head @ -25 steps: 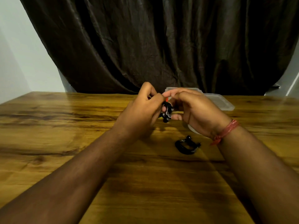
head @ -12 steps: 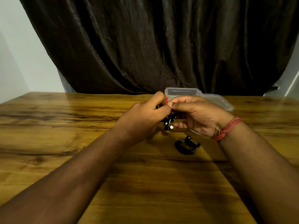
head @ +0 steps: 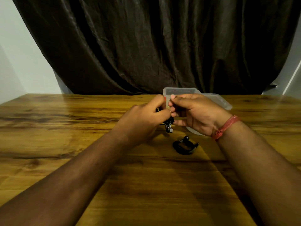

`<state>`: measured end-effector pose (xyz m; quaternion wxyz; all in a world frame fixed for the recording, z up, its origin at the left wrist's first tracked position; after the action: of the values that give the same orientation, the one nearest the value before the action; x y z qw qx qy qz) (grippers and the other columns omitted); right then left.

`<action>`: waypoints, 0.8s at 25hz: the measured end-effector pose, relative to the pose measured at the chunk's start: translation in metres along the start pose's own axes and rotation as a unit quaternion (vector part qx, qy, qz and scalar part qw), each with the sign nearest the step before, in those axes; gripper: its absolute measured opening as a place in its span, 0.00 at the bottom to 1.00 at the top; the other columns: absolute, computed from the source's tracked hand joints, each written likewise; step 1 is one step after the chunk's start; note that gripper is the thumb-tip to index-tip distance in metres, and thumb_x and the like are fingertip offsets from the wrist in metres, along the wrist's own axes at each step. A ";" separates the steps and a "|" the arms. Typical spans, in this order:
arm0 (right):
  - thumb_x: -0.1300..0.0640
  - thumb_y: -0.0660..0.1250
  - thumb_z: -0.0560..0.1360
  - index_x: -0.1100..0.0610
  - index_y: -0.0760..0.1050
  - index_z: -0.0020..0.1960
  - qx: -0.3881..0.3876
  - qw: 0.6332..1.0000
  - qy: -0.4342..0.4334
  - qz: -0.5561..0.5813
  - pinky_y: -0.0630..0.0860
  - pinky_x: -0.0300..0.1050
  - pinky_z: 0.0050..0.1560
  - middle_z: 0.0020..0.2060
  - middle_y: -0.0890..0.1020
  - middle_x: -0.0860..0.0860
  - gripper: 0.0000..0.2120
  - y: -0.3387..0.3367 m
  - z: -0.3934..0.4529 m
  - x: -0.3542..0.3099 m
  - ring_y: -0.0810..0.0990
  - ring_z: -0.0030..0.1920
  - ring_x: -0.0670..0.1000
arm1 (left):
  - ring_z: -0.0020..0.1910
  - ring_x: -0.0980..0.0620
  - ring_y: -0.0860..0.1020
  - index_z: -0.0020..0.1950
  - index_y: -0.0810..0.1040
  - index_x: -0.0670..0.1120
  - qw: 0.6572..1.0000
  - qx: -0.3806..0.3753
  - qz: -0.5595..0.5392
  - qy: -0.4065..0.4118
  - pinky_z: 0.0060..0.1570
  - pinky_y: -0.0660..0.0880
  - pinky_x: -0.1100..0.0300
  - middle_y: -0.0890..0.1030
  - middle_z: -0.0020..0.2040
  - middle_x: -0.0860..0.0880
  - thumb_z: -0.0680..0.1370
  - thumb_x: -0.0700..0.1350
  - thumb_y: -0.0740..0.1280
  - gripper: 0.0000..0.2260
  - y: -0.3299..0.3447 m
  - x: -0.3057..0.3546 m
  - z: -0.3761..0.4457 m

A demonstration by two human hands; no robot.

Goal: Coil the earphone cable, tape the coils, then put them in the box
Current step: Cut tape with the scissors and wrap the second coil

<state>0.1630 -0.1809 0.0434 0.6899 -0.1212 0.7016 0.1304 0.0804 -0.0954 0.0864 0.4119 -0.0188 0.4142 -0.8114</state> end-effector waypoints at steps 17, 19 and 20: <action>0.58 0.64 0.79 0.58 0.74 0.41 -0.038 0.997 -0.039 -0.048 0.73 0.38 0.35 0.33 0.76 0.50 0.09 0.008 0.000 -0.004 0.74 0.34 0.44 | 0.31 0.47 0.74 0.51 0.67 0.48 1.000 0.004 -0.011 -0.007 0.21 0.70 0.59 0.73 0.49 0.44 0.78 0.45 0.59 0.04 -0.001 0.002 0.000; 0.59 0.63 0.79 0.60 0.74 0.40 -0.025 0.996 -0.060 -0.059 0.73 0.37 0.33 0.32 0.76 0.51 0.09 0.008 0.000 -0.008 0.73 0.33 0.44 | 0.32 0.45 0.76 0.52 0.67 0.48 1.000 0.004 -0.023 -0.010 0.23 0.73 0.55 0.74 0.50 0.44 0.78 0.43 0.60 0.05 0.001 0.000 0.000; 0.60 0.63 0.79 0.61 0.74 0.41 -0.018 0.995 -0.071 -0.069 0.72 0.37 0.32 0.32 0.75 0.51 0.09 0.007 0.000 -0.009 0.73 0.32 0.45 | 0.33 0.45 0.76 0.53 0.67 0.48 0.999 0.000 -0.033 -0.013 0.24 0.74 0.54 0.74 0.51 0.43 0.78 0.43 0.60 0.06 0.002 -0.002 -0.001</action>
<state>0.1606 -0.1739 0.0528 0.7429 -0.1722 0.6386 0.1030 0.0828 -0.0945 0.0851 0.3903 -0.0425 0.4079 -0.8243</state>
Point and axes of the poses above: each hand's wrist, its own z-axis towards the middle knuckle, its own y-axis out of the palm, x = y × z, the point moved 10 cm from there along z, towards the middle knuckle
